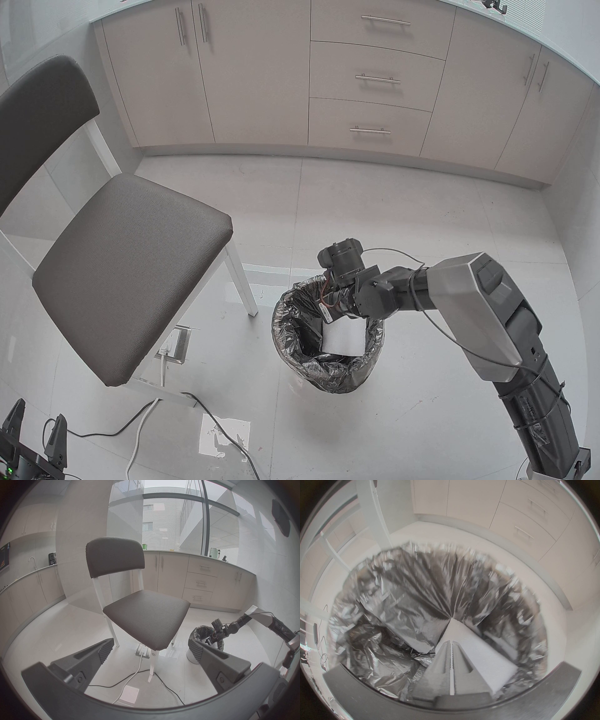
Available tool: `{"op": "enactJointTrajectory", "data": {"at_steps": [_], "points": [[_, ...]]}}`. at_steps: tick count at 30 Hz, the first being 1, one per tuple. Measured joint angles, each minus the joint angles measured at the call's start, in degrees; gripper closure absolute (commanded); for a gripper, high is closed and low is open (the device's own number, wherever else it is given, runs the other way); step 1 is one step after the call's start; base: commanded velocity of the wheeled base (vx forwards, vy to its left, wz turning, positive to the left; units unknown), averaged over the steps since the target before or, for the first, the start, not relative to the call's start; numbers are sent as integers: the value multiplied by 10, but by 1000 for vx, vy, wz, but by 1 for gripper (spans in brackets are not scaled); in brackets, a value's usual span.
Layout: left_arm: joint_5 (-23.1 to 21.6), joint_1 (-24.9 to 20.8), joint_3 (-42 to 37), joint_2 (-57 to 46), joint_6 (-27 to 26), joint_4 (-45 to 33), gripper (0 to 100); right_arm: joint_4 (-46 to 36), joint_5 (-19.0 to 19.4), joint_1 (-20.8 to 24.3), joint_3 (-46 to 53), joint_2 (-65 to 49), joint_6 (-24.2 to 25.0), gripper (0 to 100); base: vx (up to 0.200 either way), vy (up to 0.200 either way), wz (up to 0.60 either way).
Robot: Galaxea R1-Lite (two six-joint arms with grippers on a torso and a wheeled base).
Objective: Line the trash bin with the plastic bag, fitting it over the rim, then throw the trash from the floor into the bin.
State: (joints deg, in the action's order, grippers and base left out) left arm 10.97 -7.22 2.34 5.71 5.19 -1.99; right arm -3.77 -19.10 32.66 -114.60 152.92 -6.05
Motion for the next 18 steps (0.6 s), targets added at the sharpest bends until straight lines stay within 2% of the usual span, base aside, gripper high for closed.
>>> {"op": "enactJointTrajectory", "data": {"at_steps": [5,10,15,18], "points": [[0,0,-2,0,-4,2,0,-14,-6,0,0,-49,-29,100,0,0,0],[-1,10,-2,0,-24,3,0,-23,-40,-3,0,-92,-41,100,0,0,0],[-9,62,-3,-10,-40,3,0,-26,-44,-5,0,-120,-42,100,0,0,0],[-13,78,-3,-19,-39,3,0,-27,-45,-7,0,-138,-44,100,0,0,0]]}}
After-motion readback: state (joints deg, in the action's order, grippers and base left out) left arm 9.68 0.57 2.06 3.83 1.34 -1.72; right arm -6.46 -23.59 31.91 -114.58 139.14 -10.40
